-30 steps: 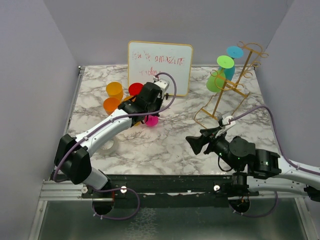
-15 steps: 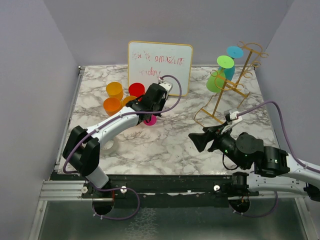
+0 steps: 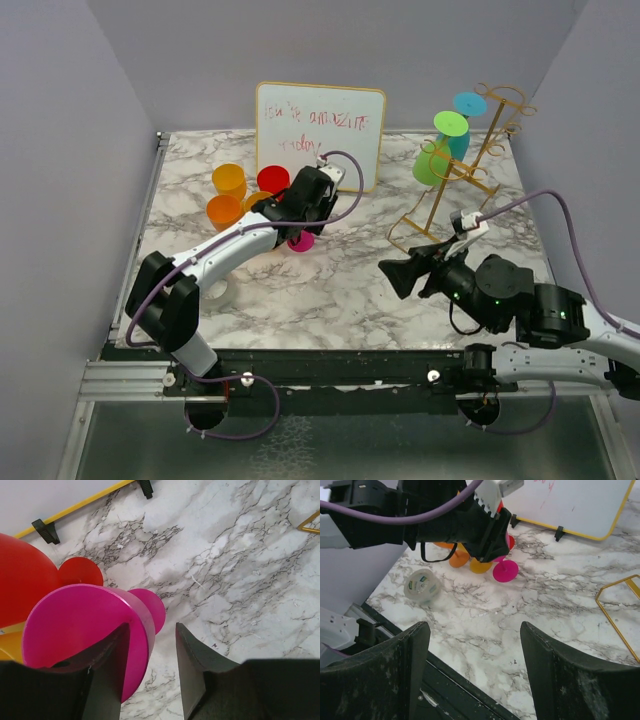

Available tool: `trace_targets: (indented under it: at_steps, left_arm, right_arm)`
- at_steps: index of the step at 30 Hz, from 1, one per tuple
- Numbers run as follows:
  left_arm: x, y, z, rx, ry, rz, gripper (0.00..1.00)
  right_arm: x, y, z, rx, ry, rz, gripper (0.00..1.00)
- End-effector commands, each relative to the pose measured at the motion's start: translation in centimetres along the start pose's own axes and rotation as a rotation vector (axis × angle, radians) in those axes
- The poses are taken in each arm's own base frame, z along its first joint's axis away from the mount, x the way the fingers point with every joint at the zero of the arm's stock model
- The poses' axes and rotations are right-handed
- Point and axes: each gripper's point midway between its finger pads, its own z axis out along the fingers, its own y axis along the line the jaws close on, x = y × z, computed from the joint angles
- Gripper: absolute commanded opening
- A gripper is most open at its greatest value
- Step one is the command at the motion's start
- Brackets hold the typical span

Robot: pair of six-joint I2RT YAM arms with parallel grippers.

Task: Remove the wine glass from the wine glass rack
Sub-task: Place the wine glass at the center of the board.

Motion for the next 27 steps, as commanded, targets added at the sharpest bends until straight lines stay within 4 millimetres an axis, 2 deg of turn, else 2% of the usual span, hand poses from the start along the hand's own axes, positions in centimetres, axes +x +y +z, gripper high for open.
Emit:
trace_targets:
  at_steps: [1,6,10,17,23,27]
  left_arm:
    - [-2.5,0.3,-2.1,0.005,-0.049,-0.018,0.44]
    - [-3.3,0.3,-3.3,0.017,-0.069,-0.032,0.6]
    - [-4.1,0.5,-4.3,0.019,-0.088,-0.037,0.62]
    - [-5.4,0.3,-6.4,0.052,-0.13,-0.058,0.7]
    - [-7.0,0.7,-9.2,0.062,-0.201,-0.078,0.78]
    - [-7.4,1.1,-11.5,0.063,-0.25,-0.106,0.83]
  right_arm:
    - [-1.7,-0.1,-0.7,0.016,0.014,-0.06,0.79]
    - [-1.1,0.3,0.1,0.065,0.095,-0.126,0.81]
    - [-1.1,0.7,0.9,0.105,0.135,-0.175,0.82]
    - [-3.4,1.0,1.8,0.136,0.046,-0.164,0.86]
    - [-4.3,1.0,2.5,0.157,0.058,-0.201,0.86]
    - [-5.0,0.6,3.7,0.15,0.075,-0.22,0.86]
